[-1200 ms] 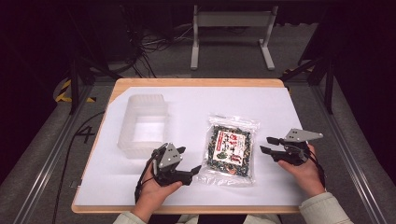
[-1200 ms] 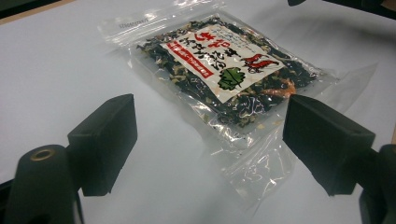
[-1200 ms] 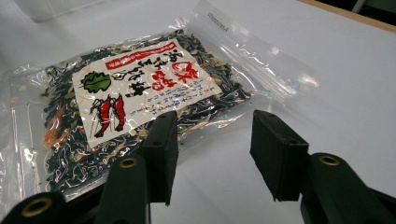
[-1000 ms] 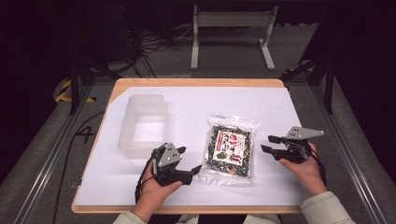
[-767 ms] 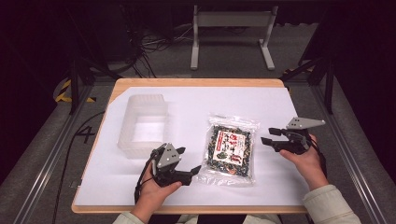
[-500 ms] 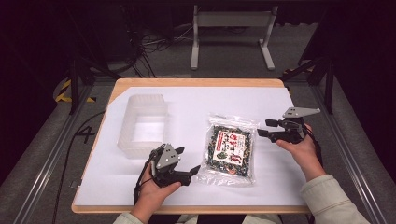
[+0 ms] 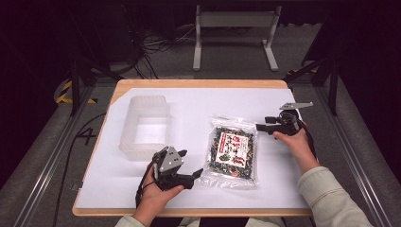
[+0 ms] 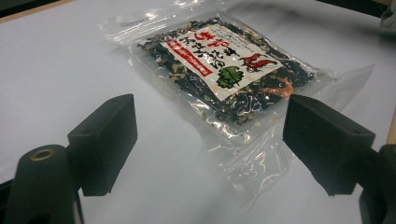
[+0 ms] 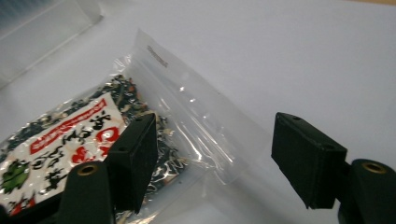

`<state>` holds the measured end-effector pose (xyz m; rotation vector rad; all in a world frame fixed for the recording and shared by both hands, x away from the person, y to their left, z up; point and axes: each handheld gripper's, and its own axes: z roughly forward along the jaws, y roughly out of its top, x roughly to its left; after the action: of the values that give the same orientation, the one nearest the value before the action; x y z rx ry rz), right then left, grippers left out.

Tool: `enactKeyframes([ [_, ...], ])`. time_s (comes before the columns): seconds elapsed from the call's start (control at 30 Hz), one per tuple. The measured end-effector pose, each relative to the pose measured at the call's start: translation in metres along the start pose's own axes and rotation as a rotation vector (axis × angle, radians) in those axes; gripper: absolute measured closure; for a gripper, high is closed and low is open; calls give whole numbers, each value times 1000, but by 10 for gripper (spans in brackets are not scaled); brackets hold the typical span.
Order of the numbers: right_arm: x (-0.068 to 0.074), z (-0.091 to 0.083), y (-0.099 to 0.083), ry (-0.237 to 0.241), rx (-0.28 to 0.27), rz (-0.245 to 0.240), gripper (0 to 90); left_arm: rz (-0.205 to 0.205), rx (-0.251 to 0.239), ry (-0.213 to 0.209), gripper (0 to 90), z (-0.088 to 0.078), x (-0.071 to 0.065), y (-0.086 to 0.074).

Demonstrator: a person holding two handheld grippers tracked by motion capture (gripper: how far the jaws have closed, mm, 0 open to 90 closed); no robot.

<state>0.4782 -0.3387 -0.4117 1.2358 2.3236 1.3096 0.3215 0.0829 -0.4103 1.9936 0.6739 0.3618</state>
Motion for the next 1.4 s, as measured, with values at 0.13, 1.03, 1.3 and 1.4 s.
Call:
enactKeyframes([
  [0.13,-7,7,-4,-10,15,28,304,6,3,0,188,1,0,0],
  [1.03,-7,28,-9,86,97,21,684,22,10,-4,191,2,-5,1],
  [1.3,3,21,-5,20,104,-43,882,29,8,-4,195,2,-6,1],
  [1.4,10,18,-2,-14,99,-90,889,27,4,-4,197,1,-5,1],
])
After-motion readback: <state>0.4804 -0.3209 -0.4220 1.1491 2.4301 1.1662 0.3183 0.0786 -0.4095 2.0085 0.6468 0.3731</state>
